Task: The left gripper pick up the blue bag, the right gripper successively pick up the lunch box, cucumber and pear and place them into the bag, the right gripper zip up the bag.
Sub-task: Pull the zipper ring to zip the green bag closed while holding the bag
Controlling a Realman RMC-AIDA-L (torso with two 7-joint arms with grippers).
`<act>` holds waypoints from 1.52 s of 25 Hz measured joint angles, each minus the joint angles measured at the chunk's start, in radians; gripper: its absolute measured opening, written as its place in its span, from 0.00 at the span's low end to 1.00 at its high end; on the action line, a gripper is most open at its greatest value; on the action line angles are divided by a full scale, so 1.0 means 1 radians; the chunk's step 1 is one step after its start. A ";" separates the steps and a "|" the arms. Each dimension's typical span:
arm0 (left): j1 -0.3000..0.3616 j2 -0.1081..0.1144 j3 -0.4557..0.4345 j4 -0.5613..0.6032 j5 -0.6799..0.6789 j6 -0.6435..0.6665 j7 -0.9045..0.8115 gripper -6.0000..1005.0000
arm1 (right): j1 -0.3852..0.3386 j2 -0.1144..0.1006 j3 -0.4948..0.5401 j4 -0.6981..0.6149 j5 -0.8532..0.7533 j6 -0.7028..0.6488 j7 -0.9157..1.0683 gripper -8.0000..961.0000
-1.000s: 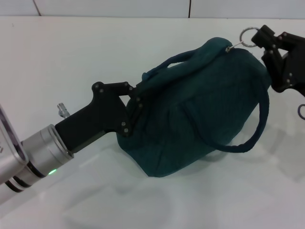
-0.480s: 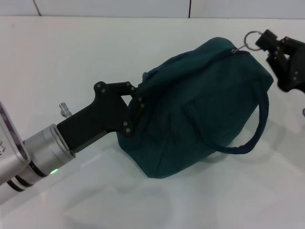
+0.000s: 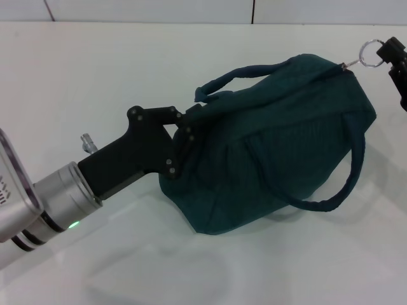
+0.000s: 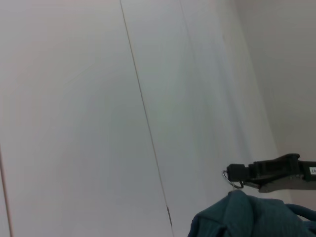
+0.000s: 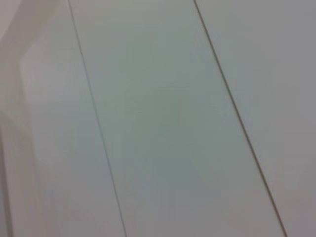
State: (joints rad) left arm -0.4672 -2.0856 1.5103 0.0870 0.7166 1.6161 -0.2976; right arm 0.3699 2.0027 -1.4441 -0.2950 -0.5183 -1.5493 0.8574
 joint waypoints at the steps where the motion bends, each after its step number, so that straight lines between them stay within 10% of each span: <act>1: 0.000 0.000 -0.001 0.000 0.000 -0.001 0.000 0.06 | 0.001 -0.001 0.000 0.006 0.001 0.004 0.001 0.02; 24: -0.009 0.002 -0.001 0.026 -0.003 -0.015 -0.004 0.06 | -0.028 -0.024 0.040 0.045 -0.011 0.073 -0.026 0.02; 38: -0.031 0.001 0.004 0.029 0.020 -0.016 -0.001 0.05 | -0.007 -0.017 0.032 0.022 -0.171 0.171 -0.091 0.24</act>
State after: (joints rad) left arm -0.4984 -2.0847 1.5139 0.1155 0.7362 1.5998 -0.2991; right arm 0.3629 1.9854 -1.4120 -0.2729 -0.6893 -1.3787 0.7663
